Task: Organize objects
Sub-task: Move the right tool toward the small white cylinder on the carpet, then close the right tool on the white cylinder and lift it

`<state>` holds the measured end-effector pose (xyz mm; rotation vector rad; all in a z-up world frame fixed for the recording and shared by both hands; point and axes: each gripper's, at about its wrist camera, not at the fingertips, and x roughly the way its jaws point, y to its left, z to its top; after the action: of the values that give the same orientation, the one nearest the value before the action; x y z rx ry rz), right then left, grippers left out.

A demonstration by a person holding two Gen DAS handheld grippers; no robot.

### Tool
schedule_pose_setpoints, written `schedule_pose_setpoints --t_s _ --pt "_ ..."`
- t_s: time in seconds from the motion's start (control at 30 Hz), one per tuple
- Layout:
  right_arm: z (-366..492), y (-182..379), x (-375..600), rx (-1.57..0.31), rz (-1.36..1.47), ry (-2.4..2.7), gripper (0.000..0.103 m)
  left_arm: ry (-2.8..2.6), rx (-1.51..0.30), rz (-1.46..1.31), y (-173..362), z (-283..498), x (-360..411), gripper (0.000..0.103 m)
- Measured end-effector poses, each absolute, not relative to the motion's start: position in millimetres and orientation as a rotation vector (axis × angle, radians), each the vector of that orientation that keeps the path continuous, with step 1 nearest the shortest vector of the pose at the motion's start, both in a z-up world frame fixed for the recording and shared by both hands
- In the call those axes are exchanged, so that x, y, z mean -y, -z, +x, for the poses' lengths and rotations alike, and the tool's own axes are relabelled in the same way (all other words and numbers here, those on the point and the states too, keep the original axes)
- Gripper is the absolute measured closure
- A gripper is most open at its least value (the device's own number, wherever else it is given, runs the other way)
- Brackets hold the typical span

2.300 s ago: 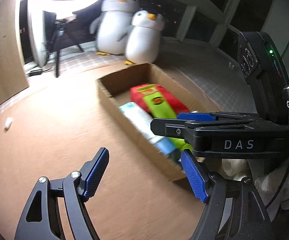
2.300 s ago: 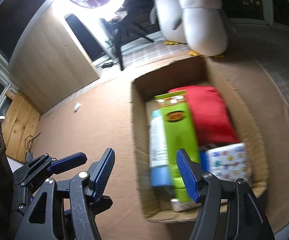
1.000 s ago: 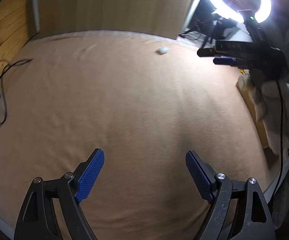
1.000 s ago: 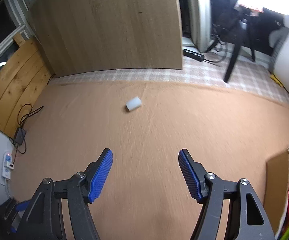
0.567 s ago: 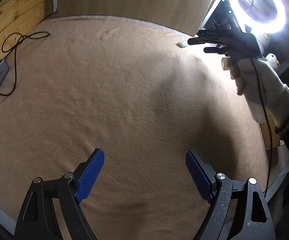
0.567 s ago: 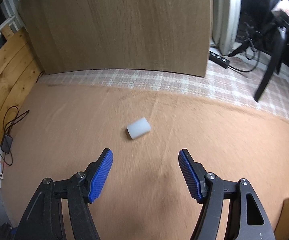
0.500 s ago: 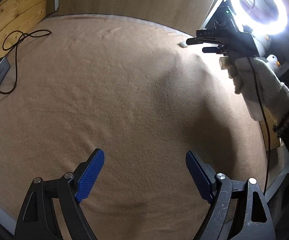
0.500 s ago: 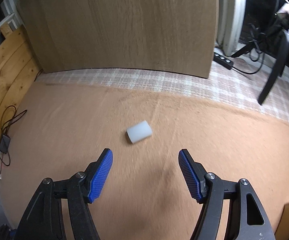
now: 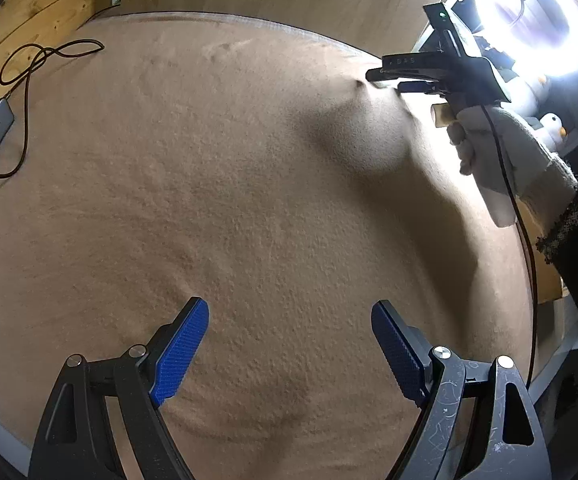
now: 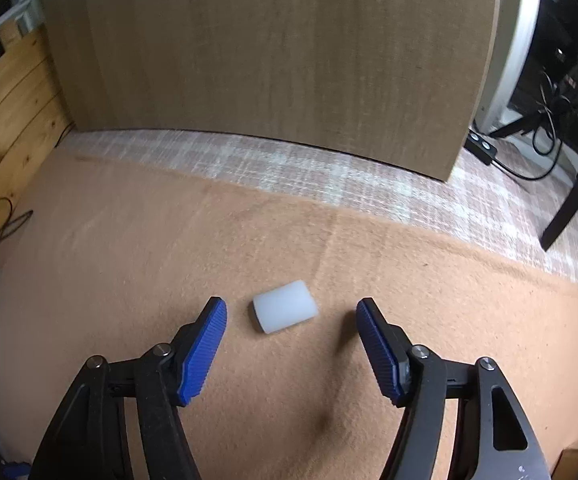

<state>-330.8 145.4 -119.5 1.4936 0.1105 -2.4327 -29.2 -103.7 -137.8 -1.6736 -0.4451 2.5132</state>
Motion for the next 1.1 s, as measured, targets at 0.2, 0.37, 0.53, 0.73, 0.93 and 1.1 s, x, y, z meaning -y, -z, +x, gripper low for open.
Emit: schedule_pose_setpoints --t_s 0.2,0.37,0.53,0.73,0.93,1.1 --pt "-330 122 -132 -0.242 1.472 2.444 0.066 -2.511 0.458 -1.675 139 -27 96 0.017" --pt "-330 121 -131 -0.261 1.469 2.431 0.076 -2.518 0.469 -1.672 141 -24 97 0.017" --pt "-325 119 -135 -0.221 1.474 2.414 0.079 -2.514 0.467 -1.674 141 -24 96 0.017" --pt "-309 107 -145 -0.202 1.467 2.415 0.079 -2.514 0.455 -1.659 136 -24 91 0.017" --pt "-294 86 -169 -0.108 1.445 2.447 0.079 -2.516 0.433 -1.618 122 -25 77 0.017" --pt "-270 65 -206 -0.058 1.423 2.508 0.079 -2.501 0.392 -1.590 113 -29 61 0.017"
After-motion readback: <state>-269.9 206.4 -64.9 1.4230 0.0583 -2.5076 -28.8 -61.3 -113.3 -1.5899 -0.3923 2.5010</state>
